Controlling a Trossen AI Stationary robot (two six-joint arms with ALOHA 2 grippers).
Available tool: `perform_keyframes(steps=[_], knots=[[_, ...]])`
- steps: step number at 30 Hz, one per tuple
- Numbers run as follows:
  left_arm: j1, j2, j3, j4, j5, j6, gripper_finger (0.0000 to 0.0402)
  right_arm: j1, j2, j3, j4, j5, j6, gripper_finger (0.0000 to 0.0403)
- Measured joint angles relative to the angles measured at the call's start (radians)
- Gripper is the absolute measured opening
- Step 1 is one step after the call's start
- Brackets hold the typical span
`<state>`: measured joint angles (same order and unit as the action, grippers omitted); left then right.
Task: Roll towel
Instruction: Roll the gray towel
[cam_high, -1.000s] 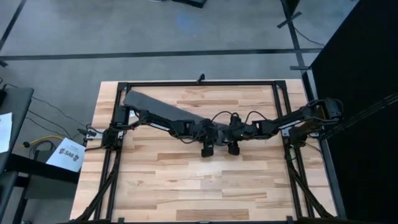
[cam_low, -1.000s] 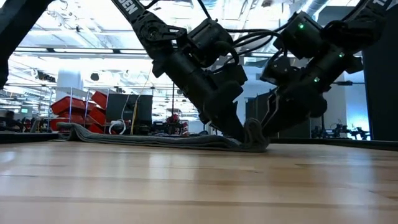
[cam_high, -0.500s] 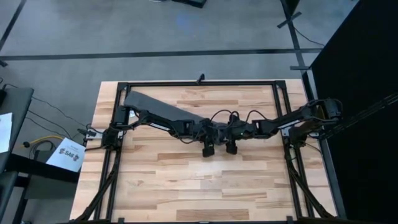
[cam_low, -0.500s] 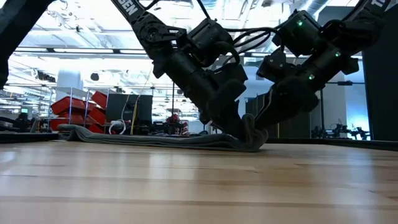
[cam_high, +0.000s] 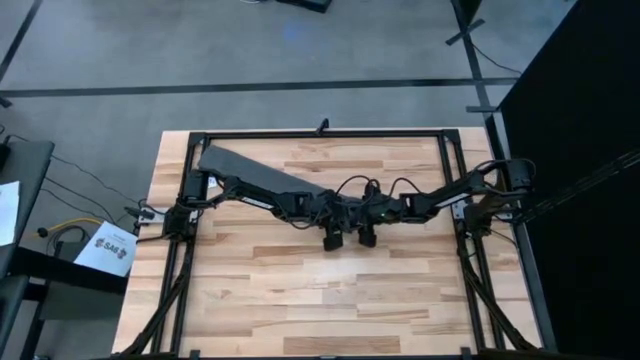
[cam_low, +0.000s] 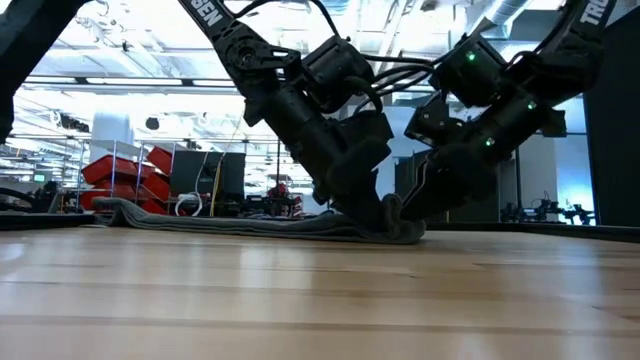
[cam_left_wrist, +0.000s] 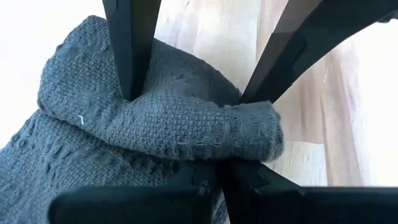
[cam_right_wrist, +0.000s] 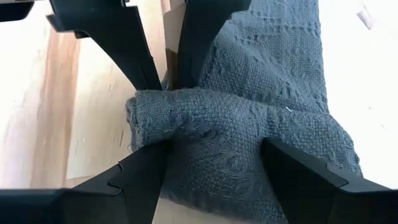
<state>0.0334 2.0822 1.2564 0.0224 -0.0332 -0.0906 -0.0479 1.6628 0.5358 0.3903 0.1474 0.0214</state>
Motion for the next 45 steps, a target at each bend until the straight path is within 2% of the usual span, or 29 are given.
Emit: perform_keyframes(steps=[5,16,23,33,37,45], knots=[[0.004,-0.005,0.001,-0.039,0.0,0.018,0.0006,0.0,0.053,0.002,0.049,0.001,0.018,0.0255],[0.011,-0.085,0.005,-0.189,-0.015,0.041,0.0006,-0.001,0.06,0.003,0.046,0.007,0.033,0.0255],[-0.001,-0.117,0.004,-0.274,-0.044,-0.036,0.0006,-0.001,0.06,0.0,0.052,0.007,0.028,0.0255],[-0.061,-0.017,0.002,-0.111,-0.083,-0.121,0.0006,-0.001,0.042,0.002,0.066,0.008,0.022,0.0255],[-0.075,-0.006,0.003,-0.086,-0.13,-0.142,0.0006,-0.001,0.041,0.002,0.065,0.011,0.022,0.0255],[-0.105,-0.002,0.002,-0.05,-0.144,-0.117,0.0006,-0.001,0.041,0.002,0.078,0.011,0.022,0.0255]])
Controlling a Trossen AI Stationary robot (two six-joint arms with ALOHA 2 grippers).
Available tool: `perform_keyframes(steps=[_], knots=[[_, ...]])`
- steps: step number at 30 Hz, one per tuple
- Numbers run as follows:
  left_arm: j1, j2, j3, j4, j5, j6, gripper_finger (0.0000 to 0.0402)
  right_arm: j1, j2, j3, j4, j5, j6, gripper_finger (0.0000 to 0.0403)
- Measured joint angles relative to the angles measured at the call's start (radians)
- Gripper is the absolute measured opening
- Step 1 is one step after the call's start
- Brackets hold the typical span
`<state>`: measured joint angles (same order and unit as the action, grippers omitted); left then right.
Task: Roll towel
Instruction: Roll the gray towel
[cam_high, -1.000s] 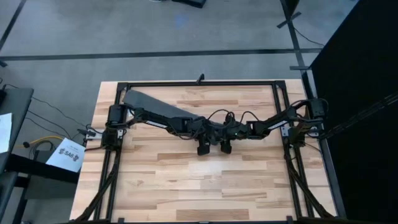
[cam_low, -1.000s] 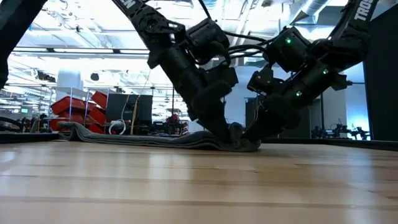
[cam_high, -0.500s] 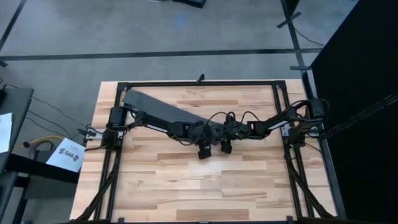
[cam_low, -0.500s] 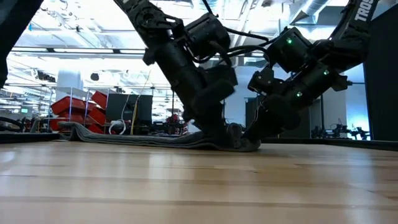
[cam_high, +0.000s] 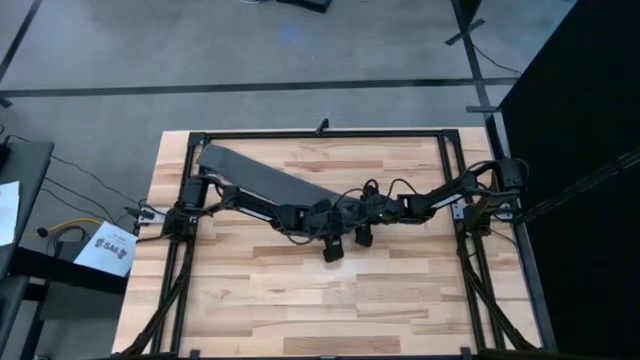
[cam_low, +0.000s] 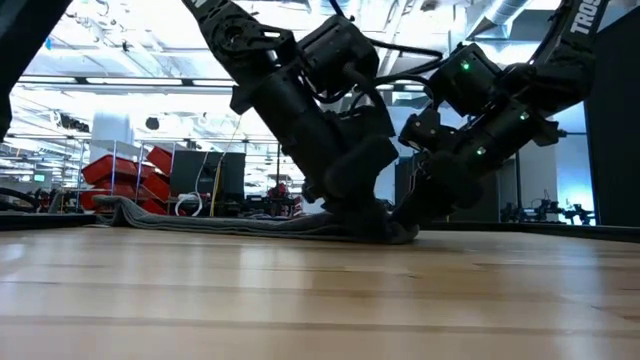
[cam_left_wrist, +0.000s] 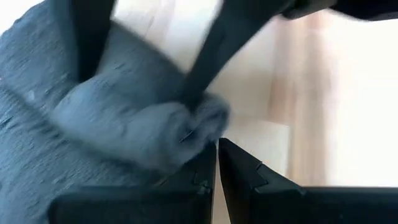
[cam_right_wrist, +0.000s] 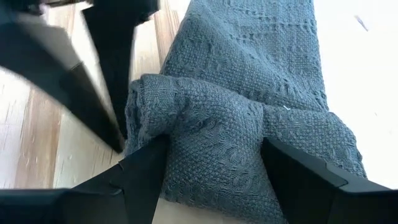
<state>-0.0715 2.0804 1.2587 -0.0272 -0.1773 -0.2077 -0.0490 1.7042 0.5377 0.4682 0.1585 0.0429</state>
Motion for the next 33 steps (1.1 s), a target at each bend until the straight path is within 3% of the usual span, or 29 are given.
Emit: perform_keyframes(steps=[5,10,12,33], knots=[[-0.033,-0.015,0.001,-0.039,0.005,0.009,0.0006,0.0,0.0,0.001,0.004,0.0,0.001,0.0255],[-0.063,-0.049,0.002,-0.118,-0.22,0.012,0.0006,0.0,0.0,0.001,0.003,-0.001,0.001,0.0255],[-0.062,-0.046,0.0,-0.119,-0.266,0.013,0.0006,0.0,0.0,0.001,0.003,-0.001,0.001,0.0255],[-0.052,0.047,0.002,-0.01,-0.313,-0.024,0.0006,0.0,-0.003,0.022,-0.003,-0.003,-0.006,0.0255]])
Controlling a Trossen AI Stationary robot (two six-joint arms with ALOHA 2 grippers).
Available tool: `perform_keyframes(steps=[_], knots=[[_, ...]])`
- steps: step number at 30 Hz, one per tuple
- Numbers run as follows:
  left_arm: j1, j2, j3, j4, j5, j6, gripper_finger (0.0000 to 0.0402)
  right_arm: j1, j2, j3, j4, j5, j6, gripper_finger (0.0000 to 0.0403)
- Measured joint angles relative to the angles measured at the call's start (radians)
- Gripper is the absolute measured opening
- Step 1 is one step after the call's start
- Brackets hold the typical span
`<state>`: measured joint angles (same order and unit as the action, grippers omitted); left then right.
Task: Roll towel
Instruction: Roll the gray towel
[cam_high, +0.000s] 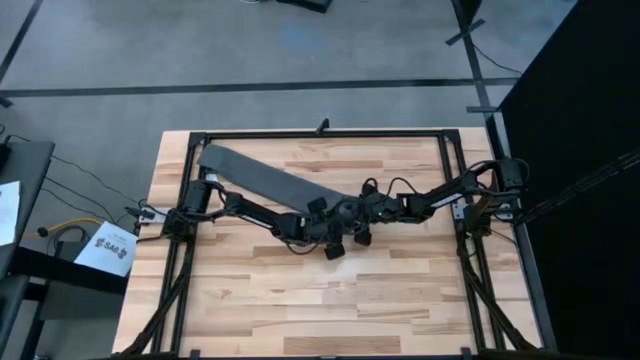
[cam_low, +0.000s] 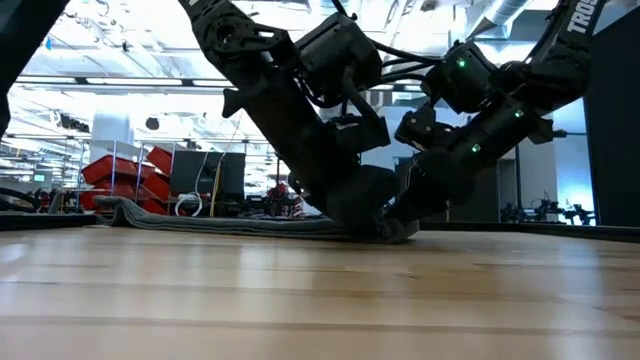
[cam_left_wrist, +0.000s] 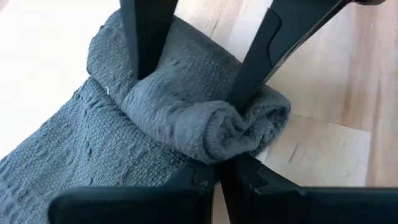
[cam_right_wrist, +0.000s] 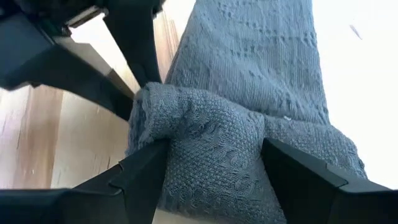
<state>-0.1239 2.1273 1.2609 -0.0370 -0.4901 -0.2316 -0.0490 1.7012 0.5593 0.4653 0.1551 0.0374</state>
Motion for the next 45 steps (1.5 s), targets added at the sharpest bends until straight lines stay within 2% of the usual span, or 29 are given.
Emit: perform_keyframes(steps=[14,20,28,40,45], knots=[[-0.012,0.003,-0.003,0.047,0.024,-0.069,0.0006,-0.006,-0.008,0.003,0.003,0.0,-0.022,0.0255],[-0.013,0.0,0.007,0.063,0.055,-0.066,0.0006,-0.01,-0.07,0.01,0.003,0.009,-0.036,0.0255],[-0.013,0.001,0.018,0.054,0.042,-0.043,0.0006,-0.026,-0.071,0.01,-0.081,0.012,-0.036,0.0255],[-0.013,0.001,0.03,0.048,0.041,-0.042,0.0006,0.008,-0.07,0.008,-0.084,-0.005,-0.088,0.0255],[-0.023,0.001,0.046,0.045,0.046,-0.026,0.0006,0.01,-0.07,0.007,-0.089,-0.053,-0.1,0.0255]])
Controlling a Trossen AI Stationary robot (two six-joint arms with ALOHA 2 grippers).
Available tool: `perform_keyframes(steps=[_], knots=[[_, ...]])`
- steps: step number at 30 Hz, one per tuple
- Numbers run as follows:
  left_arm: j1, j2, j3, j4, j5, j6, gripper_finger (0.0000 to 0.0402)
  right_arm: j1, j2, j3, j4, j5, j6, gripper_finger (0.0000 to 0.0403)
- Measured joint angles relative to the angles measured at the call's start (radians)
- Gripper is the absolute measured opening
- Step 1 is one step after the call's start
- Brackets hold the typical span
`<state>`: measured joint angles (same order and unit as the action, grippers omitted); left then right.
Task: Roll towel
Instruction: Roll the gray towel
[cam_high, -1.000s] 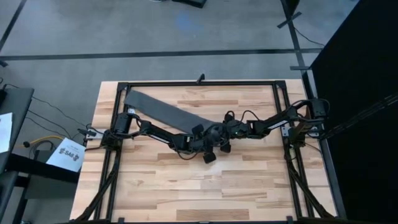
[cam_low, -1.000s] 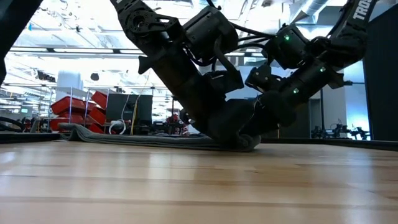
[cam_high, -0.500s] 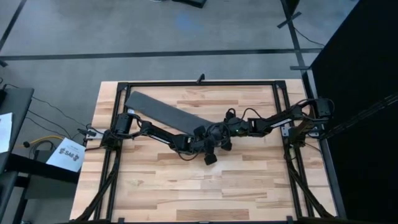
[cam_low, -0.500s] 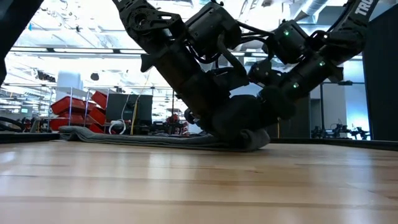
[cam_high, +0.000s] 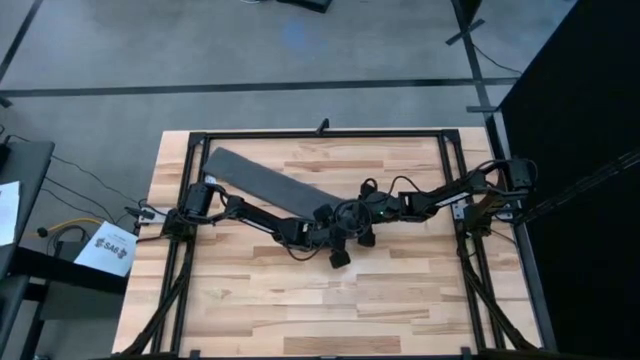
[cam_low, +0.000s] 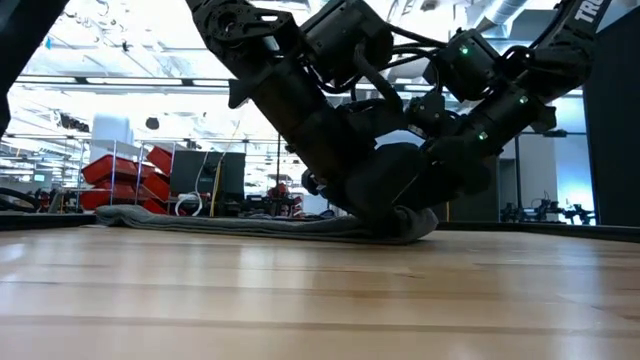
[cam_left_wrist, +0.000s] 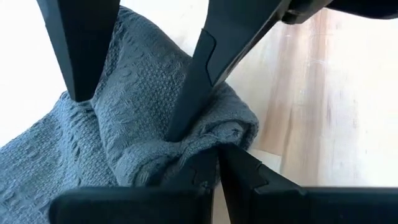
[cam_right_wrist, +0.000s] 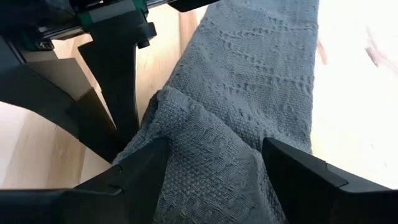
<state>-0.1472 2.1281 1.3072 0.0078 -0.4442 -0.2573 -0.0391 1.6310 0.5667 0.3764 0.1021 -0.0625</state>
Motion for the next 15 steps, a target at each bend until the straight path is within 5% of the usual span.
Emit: perform_keyframes(steps=[15], knots=[[-0.022,-0.017,0.004,-0.069,0.076,0.002,0.0006,-0.001,0.086,0.003,0.03,-0.123,0.023,0.0255]])
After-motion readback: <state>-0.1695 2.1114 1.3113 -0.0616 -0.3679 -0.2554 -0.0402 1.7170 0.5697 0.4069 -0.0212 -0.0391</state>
